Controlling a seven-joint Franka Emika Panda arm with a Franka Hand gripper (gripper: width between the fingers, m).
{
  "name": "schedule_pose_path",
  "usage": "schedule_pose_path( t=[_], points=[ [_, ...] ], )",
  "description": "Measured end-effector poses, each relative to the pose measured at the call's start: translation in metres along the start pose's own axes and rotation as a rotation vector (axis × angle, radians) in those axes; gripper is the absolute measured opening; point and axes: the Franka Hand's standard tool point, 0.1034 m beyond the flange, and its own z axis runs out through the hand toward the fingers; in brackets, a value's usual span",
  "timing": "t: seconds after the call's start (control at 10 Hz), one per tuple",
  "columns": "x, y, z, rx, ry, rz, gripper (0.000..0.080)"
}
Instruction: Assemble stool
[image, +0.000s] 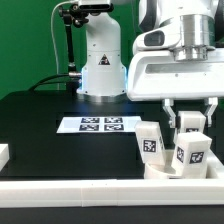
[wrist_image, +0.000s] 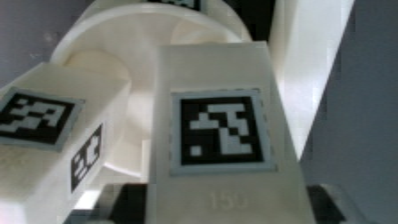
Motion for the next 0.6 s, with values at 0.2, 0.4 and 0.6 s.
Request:
schedule_pose_path(
  t=[0.2, 0.4, 0.6],
  points=[
    [-0.0034, 0.001, 0.003, -0.002, 0.008, -0.002, 0.0338],
    [-0.0023, 0.0013, 0.0039, -0.001, 0.045, -0.005, 0.0338],
    [-0.001, 0.0017, 0.0043, 0.0, 0.085, -0.009, 0.0338]
  ],
)
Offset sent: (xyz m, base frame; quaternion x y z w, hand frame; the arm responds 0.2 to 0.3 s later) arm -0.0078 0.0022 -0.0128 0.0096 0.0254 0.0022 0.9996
